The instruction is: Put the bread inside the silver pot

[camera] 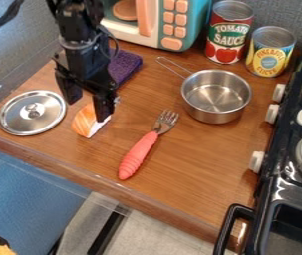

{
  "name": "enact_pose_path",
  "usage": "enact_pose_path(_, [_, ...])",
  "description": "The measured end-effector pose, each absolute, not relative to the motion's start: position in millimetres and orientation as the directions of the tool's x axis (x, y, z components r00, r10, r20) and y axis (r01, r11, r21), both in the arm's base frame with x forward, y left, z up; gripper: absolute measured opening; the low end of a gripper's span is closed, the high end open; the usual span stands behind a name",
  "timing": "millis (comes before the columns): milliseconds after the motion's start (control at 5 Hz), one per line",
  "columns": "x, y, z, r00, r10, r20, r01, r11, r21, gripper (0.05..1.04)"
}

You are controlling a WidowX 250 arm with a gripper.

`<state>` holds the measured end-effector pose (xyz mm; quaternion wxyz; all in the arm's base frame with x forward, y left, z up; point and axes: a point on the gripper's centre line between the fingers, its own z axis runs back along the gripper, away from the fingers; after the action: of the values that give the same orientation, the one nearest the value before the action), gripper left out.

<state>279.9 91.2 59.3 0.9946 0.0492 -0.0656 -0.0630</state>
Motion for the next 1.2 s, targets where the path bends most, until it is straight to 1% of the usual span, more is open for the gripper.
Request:
enact_pose_path(200, [278.5,93.5,42.3,0.987,-0.116,0.112,0.103,0.988,0.116,1.001])
enact_pose_path(400, [277.2,92.4,29.1,0.991,-0.1,0.084,0.092,0.991,0.098,0.952])
enact_pose_path(600, [277.8,92.1,27.3,0.992,-0.097,0.08,0.089,0.992,0.092,0.666])
enact_pose_path(800, [277.2,89.9,31.2,0.992,-0.102,0.076,0.096,0.992,0.078,0.594])
enact_pose_path(1000, [289.7,78.1,70.3,0.987,-0.089,0.132,0.082,0.995,0.058,0.594])
enact_pose_path(1200, [317.3,35.6,100.3,0.978,-0.106,0.177,0.106,0.994,0.007,0.594])
